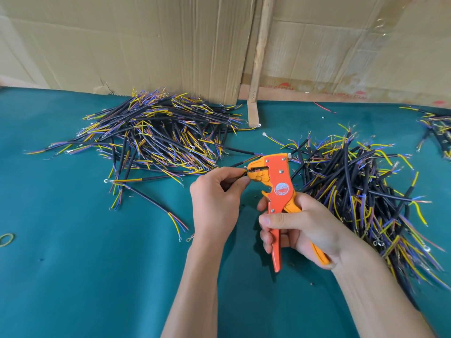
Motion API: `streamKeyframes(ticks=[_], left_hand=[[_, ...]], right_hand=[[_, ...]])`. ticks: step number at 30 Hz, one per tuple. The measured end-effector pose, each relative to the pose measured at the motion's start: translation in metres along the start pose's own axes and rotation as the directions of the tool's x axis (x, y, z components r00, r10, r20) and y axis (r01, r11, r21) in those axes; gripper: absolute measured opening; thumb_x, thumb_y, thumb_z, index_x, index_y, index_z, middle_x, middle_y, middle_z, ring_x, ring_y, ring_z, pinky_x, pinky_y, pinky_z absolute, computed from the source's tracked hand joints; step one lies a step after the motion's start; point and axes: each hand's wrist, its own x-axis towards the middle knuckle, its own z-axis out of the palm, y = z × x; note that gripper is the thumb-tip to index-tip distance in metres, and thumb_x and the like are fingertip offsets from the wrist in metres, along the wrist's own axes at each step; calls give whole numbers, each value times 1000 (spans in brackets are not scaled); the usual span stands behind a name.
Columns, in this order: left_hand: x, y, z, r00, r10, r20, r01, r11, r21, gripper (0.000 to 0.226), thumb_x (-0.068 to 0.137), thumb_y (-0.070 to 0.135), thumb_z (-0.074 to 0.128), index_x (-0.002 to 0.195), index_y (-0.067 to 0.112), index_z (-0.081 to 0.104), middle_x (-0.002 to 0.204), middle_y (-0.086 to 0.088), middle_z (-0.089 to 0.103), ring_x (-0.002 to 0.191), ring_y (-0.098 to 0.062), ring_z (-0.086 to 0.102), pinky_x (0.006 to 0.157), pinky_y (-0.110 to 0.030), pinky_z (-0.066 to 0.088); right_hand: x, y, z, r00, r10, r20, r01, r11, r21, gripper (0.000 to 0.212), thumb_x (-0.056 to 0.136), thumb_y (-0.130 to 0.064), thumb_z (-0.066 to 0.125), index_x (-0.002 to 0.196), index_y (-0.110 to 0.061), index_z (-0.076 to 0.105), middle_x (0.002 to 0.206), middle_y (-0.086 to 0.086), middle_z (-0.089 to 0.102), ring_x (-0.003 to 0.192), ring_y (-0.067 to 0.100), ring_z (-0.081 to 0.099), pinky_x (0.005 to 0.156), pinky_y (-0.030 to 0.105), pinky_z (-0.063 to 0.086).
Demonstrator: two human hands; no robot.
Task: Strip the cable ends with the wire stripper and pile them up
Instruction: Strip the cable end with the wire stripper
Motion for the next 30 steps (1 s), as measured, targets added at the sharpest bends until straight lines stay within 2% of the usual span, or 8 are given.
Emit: streamKeyframes(ticks=[3, 9, 15, 21, 25, 30], left_hand=[[0, -1, -1, 1000, 8, 10, -8, 1000, -15, 14, 82, 5, 80, 84, 20, 79, 69, 24, 69, 63, 7, 63, 64, -5, 43], [1, -4, -1, 999, 5, 33, -3, 998, -62, 26, 82, 5, 81, 79, 30, 74, 70, 27, 71, 62, 8, 62, 63, -6, 44], [4, -10, -1, 998, -47, 49, 53, 990, -128, 11, 82, 8, 81, 88, 17, 80, 76, 11, 76, 63, 2, 62, 66, -16, 49], [4, -10, -1, 995, -80, 57, 89, 979, -184, 22, 82, 7, 81, 81, 29, 77, 73, 12, 75, 62, -3, 59, 68, -28, 53], [4, -9, -2, 996, -79, 50, 86, 981, -172, 11, 83, 9, 80, 88, 19, 80, 76, 9, 76, 62, -2, 60, 68, -24, 51], [4, -9, 1, 997, -72, 8, 73, 987, -141, 9, 85, 9, 79, 90, 17, 80, 71, 15, 73, 61, 4, 60, 65, -12, 46]], right_hand=[[0, 0, 0, 1000, -3, -3, 3, 1000, -1, 37, 71, -4, 79, 102, 1, 59, 71, 18, 58, 60, 32, 59, 58, 41, 55], [0, 0, 0, 1000, 2, -5, -2, 1000, -25, 35, 72, -5, 80, 100, 1, 59, 71, 20, 58, 60, 33, 60, 58, 41, 55], [0, -1, 2, 999, 3, 32, -2, 999, -43, 11, 78, -12, 78, 79, -9, 67, 69, 18, 55, 56, 31, 54, 54, 39, 52], [5, 3, 8, 999, -11, -50, 13, 1000, 25, 28, 80, -12, 82, 70, -15, 56, 55, 7, 38, 38, 18, 35, 40, 24, 35], [5, 3, 12, 999, 1, -52, 2, 998, 58, 26, 78, -16, 80, 68, -16, 56, 53, 5, 36, 35, 17, 33, 38, 22, 33], [5, 4, 13, 999, -18, -40, 24, 985, 172, 21, 76, -11, 78, 81, -14, 58, 58, 8, 43, 40, 20, 38, 40, 26, 36]])
